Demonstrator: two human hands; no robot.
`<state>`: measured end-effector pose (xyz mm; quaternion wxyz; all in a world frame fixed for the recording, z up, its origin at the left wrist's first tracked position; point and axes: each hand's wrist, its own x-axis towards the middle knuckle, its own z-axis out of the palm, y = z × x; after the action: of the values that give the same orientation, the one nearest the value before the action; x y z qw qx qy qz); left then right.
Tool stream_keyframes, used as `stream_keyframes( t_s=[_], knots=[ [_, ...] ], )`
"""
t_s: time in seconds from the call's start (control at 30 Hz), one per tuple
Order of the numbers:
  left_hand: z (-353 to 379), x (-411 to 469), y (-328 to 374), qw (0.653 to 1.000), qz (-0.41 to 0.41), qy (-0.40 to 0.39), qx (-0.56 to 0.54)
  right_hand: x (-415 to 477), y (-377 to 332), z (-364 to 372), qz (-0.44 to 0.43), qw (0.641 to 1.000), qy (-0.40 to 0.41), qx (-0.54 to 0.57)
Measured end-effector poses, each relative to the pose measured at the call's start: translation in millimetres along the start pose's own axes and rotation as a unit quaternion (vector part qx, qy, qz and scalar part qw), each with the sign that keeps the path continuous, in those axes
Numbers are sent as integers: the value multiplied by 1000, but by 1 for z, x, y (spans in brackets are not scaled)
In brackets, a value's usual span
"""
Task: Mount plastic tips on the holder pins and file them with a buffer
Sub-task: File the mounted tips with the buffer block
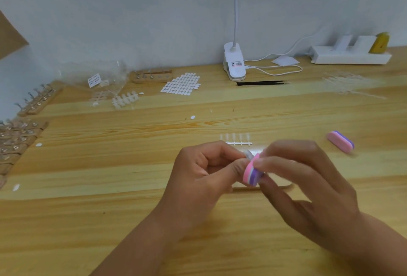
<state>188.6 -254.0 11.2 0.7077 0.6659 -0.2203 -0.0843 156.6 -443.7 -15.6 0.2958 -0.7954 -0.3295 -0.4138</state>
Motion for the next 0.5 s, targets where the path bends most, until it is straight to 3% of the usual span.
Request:
stream_keyframes(
  t_s=[0.13,0.3,0.5],
  knots=[
    [-1,-1,2,1000,-9,6,-11,5,12,-5,35,999,8,-40],
    [3,-1,1,1000,-7,-7,-6,0,1,-1,7,1000,14,-10],
    [6,-2,-3,999,-32,5,1,2,11,-5,30,999,10,-12]
  ],
)
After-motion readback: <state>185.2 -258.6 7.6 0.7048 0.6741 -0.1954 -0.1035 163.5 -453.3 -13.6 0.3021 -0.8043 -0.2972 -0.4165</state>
